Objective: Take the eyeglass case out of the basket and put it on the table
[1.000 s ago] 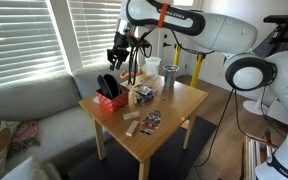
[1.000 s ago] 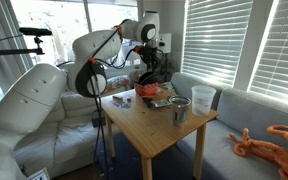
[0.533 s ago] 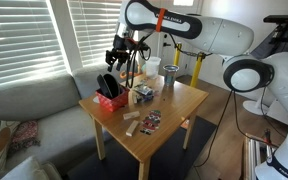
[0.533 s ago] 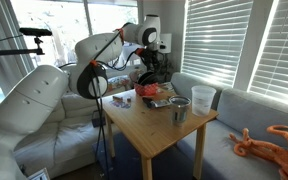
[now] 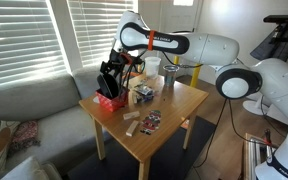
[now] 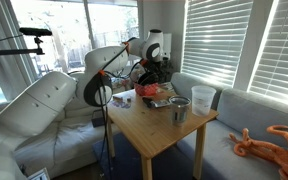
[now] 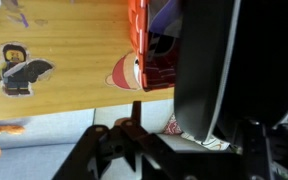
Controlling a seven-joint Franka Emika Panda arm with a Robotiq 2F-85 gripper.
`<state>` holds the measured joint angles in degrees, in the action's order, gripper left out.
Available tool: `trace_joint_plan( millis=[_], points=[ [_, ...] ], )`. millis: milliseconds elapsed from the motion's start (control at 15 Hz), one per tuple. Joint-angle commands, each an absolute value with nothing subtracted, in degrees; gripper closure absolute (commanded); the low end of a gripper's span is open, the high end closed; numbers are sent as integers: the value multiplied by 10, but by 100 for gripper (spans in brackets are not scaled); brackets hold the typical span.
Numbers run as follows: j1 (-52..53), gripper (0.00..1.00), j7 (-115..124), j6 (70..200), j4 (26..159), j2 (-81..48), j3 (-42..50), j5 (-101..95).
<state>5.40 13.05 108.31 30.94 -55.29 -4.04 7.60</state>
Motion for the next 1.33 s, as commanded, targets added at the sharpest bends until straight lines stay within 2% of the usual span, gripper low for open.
trace_joint_plan(
  millis=[0, 400, 467, 867, 933, 1067, 1267],
  points=[
    [58, 54, 125, 1077, 290, -565, -51, 83],
    [56, 96, 134, 1066, 294, -553, -54, 81],
    [55, 99, 133, 1072, 293, -552, -55, 82],
    [52, 97, 112, 1168, 266, -536, -71, 90],
    [57, 97, 111, 1146, 196, -567, -72, 90],
    [57, 97, 101, 1153, 249, -520, -78, 90],
    [73, 97, 163, 1083, 263, -494, -65, 76]
  ],
)
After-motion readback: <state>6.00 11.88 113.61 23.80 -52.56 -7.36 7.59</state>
